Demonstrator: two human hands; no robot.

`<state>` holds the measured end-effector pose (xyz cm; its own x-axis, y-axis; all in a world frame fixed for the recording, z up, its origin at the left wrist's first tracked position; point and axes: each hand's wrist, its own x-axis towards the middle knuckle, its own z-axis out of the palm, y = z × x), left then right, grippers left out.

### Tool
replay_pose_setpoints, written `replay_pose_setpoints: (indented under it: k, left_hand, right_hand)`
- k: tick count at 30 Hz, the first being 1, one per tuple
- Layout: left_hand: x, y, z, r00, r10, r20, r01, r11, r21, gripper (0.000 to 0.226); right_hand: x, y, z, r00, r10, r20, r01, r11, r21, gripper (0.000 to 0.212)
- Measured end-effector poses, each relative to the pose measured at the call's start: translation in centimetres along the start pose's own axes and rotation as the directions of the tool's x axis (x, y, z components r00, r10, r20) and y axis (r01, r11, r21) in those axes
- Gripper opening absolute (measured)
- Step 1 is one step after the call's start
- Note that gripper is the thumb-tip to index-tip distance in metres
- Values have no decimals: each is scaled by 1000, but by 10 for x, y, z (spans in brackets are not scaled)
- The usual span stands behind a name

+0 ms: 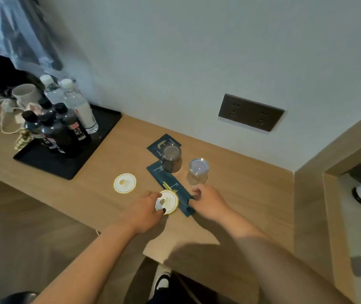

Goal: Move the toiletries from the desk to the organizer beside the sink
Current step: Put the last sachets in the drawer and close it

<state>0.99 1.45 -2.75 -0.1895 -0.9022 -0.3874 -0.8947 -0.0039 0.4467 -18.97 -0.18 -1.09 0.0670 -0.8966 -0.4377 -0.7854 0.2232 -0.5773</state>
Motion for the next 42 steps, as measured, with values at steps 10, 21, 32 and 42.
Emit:
replay_pose_setpoints:
  k: [10, 21, 32, 42]
  left_hand:
    - [43, -34, -8, 993, 80, 83, -75, 995, -63, 37]
    - [123, -42, -19, 984, -175, -27, 150, 905, -398, 28]
    - [235, -28, -30, 886, -342, -314, 129, 831, -541, 35]
    - [252, -52, -27, 888, -367, -275, 199, 848, -491, 65]
  right_hand:
    - [32, 10, 56, 971, 195, -135, -188, 980, 62, 50]
    - [48, 21, 67, 953, 240, -187, -238, 971, 32, 44]
    - [49, 38, 78, 950, 134, -283, -136, 991, 10, 49]
    - [57, 9, 69, 959, 222, -177, -253, 952, -174, 65]
